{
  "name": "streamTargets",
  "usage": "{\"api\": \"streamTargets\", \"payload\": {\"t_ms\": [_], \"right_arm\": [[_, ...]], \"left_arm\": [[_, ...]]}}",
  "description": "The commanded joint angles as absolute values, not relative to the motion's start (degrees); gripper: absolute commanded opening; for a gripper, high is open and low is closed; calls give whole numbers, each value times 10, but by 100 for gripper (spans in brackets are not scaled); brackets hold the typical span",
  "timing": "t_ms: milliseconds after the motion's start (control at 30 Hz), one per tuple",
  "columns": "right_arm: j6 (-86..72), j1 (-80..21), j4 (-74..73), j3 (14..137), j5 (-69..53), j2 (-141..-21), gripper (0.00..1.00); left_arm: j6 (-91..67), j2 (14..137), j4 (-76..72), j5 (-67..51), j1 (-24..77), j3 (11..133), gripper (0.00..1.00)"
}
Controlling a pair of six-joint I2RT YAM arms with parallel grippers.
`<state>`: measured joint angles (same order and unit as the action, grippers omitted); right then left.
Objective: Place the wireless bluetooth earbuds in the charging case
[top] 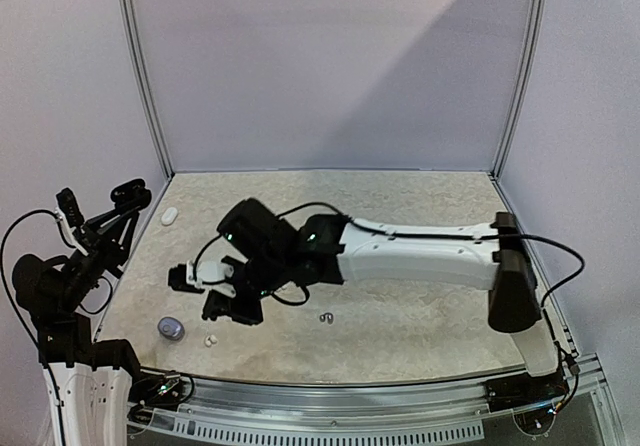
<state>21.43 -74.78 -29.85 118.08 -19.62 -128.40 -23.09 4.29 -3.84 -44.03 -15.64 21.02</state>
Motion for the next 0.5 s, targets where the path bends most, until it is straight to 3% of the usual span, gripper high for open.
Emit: {"api": "streamTargets", "payload": {"t_ms": [0, 267, 467], "right_arm": [[275, -734, -280, 1166, -149, -1168, 0], [293, -735, -193, 1176, -160, -1102, 0], [286, -747, -133, 1210, -167, -1121, 0]], "left_arm": [[-186, 50, -52, -559, -151, 237, 0], [74, 49, 129, -741, -148, 292, 0], [166, 114, 198, -795, -128, 323, 0]]}}
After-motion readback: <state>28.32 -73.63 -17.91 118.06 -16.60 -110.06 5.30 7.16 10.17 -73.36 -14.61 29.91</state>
